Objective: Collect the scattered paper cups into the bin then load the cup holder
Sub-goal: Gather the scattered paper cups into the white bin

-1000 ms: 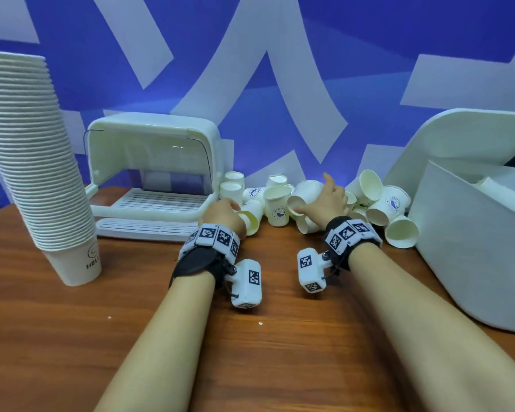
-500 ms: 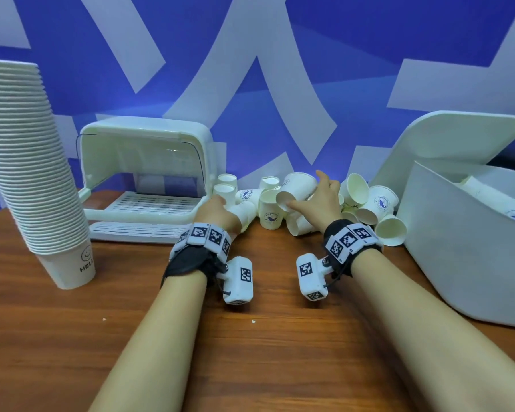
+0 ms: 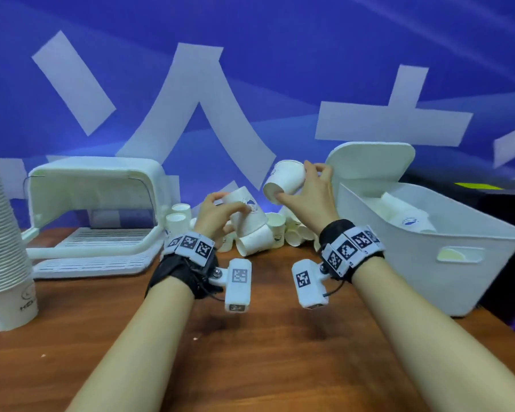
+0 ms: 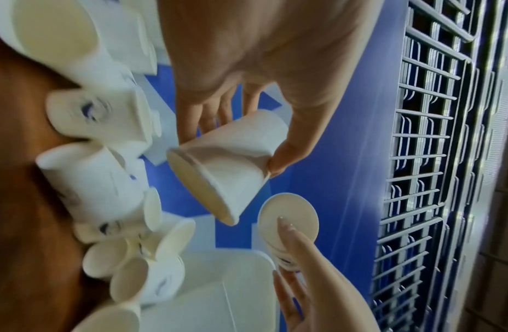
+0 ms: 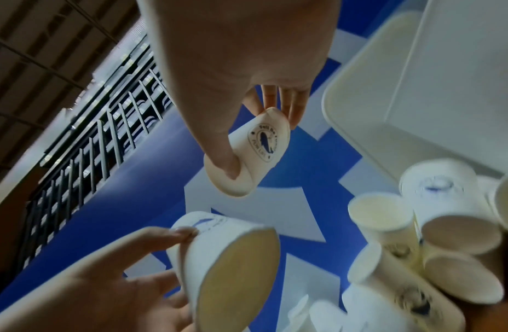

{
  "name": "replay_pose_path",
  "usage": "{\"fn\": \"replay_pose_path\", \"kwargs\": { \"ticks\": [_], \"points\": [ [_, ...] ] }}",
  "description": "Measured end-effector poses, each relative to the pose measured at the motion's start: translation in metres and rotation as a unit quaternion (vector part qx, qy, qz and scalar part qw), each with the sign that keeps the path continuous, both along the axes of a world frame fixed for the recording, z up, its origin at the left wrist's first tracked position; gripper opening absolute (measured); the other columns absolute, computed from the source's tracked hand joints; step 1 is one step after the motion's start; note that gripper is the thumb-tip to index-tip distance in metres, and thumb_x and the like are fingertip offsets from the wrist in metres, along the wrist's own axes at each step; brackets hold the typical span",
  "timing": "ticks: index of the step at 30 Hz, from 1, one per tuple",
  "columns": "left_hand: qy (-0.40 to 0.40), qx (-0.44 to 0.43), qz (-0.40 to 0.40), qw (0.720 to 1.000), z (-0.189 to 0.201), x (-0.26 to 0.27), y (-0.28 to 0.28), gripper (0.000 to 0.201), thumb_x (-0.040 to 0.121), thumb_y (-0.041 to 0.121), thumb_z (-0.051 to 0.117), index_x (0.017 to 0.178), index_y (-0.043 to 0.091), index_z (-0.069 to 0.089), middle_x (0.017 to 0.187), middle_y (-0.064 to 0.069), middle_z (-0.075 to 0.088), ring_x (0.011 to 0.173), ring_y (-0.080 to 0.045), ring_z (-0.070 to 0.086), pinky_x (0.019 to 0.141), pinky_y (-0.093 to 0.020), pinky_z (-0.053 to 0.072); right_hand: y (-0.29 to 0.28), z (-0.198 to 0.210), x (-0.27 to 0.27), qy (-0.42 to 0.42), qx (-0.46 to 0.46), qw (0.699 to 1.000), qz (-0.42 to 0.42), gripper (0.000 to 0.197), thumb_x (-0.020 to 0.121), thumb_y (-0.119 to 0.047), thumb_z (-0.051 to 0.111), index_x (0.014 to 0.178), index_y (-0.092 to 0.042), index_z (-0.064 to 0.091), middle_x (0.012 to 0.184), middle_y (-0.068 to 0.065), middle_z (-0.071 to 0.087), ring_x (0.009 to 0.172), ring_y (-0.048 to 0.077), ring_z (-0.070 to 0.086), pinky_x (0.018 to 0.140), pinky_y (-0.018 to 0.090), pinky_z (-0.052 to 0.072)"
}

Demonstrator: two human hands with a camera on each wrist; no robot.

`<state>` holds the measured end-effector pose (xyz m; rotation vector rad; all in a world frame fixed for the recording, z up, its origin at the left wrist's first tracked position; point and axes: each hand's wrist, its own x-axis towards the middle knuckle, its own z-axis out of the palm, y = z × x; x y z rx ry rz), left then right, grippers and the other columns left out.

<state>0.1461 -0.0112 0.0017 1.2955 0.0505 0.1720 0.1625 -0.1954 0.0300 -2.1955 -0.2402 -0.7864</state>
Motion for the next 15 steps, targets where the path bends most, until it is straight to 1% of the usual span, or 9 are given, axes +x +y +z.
{"fn": "replay_pose_path", "kwargs": {
  "ticks": [1, 3, 4, 6, 8, 9, 11, 13, 15],
  "points": [
    [-0.012, -0.013, -0.007, 1.000, 0.006, 0.001, -0.015, 0.056, 0.067, 0.001, 0.077, 0.114, 0.018, 0.052, 0.123, -0.012, 0.061, 0.102, -0.024, 0.066, 0.086, -0.042, 0.055, -0.013, 0.006, -0.005, -0.015, -0.002, 1.000, -0.012, 0.089, 0.073, -0.042, 0.075, 0.144, -0.009, 0.032, 0.134, 0.007, 0.029, 0.123, 0.023, 0.040, 0.100, 0.024, 0.035],
    [-0.035, -0.026, -0.020, 0.999, 0.020, 0.000, -0.047, 0.054, 0.069, 0.001, 0.076, 0.112, 0.020, 0.049, 0.122, -0.010, 0.058, 0.098, -0.022, 0.064, 0.086, -0.043, 0.056, -0.039, 0.017, -0.012, -0.035, -0.006, 0.998, -0.047, 0.091, 0.072, -0.046, 0.073, 0.146, -0.012, 0.030, 0.133, 0.009, 0.033, 0.124, 0.027, 0.037, 0.105, 0.032, 0.035],
    [-0.047, -0.027, -0.029, 0.998, 0.026, 0.000, -0.063, 0.058, 0.069, 0.002, 0.077, 0.115, 0.021, 0.048, 0.122, -0.009, 0.056, 0.097, -0.021, 0.063, 0.087, -0.045, 0.056, -0.052, 0.021, -0.016, -0.042, -0.009, 0.997, -0.068, 0.089, 0.072, -0.046, 0.072, 0.145, -0.014, 0.032, 0.132, 0.010, 0.035, 0.123, 0.028, 0.038, 0.105, 0.035, 0.035],
    [-0.067, -0.015, -0.048, 0.996, 0.035, 0.001, -0.095, 0.065, 0.069, 0.005, 0.078, 0.123, 0.023, 0.045, 0.120, -0.008, 0.054, 0.099, -0.019, 0.062, 0.087, -0.047, 0.056, -0.079, 0.028, -0.021, -0.044, -0.012, 0.993, -0.106, 0.083, 0.071, -0.043, 0.073, 0.140, -0.016, 0.037, 0.129, 0.011, 0.037, 0.121, 0.031, 0.040, 0.103, 0.036, 0.035],
    [-0.082, 0.006, -0.066, 0.994, 0.040, 0.001, -0.124, 0.064, 0.071, 0.004, 0.077, 0.125, 0.023, 0.047, 0.117, -0.007, 0.055, 0.097, -0.018, 0.063, 0.088, -0.046, 0.056, -0.104, 0.033, -0.023, -0.029, -0.009, 0.990, -0.136, 0.080, 0.072, -0.041, 0.073, 0.139, -0.017, 0.038, 0.131, 0.011, 0.037, 0.124, 0.032, 0.039, 0.103, 0.036, 0.034],
    [-0.090, 0.016, -0.074, 0.993, 0.043, 0.002, -0.140, 0.061, 0.072, 0.005, 0.077, 0.123, 0.022, 0.049, 0.119, -0.007, 0.056, 0.098, -0.019, 0.064, 0.087, -0.045, 0.056, -0.117, 0.035, -0.025, -0.023, -0.006, 0.988, -0.152, 0.080, 0.072, -0.041, 0.073, 0.140, -0.017, 0.037, 0.133, 0.011, 0.035, 0.125, 0.032, 0.037, 0.103, 0.037, 0.034],
    [-0.110, 0.034, -0.085, 0.990, 0.047, 0.005, -0.168, 0.057, 0.069, 0.008, 0.080, 0.117, 0.023, 0.052, 0.122, -0.010, 0.057, 0.104, -0.022, 0.064, 0.085, -0.045, 0.057, -0.142, 0.040, -0.028, -0.014, 0.003, 0.984, -0.176, 0.082, 0.073, -0.039, 0.072, 0.142, -0.017, 0.033, 0.136, 0.011, 0.033, 0.127, 0.034, 0.035, 0.104, 0.040, 0.034],
    [-0.129, 0.048, -0.090, 0.986, 0.051, 0.008, -0.191, 0.061, 0.061, 0.013, 0.084, 0.113, 0.024, 0.054, 0.120, -0.009, 0.058, 0.106, -0.023, 0.063, 0.087, -0.046, 0.056, -0.163, 0.043, -0.029, -0.004, 0.014, 0.980, -0.196, 0.083, 0.074, -0.037, 0.071, 0.143, -0.017, 0.030, 0.136, 0.012, 0.032, 0.127, 0.036, 0.036, 0.105, 0.043, 0.035],
    [-0.153, 0.062, -0.087, 0.982, 0.054, 0.016, -0.210, 0.065, 0.058, 0.014, 0.087, 0.114, 0.022, 0.055, 0.115, -0.006, 0.059, 0.108, -0.023, 0.061, 0.091, -0.047, 0.054, -0.182, 0.046, -0.026, 0.008, 0.020, 0.975, -0.221, 0.082, 0.075, -0.037, 0.069, 0.143, -0.017, 0.029, 0.136, 0.011, 0.032, 0.125, 0.039, 0.040, 0.105, 0.045, 0.036]
  ]
}}
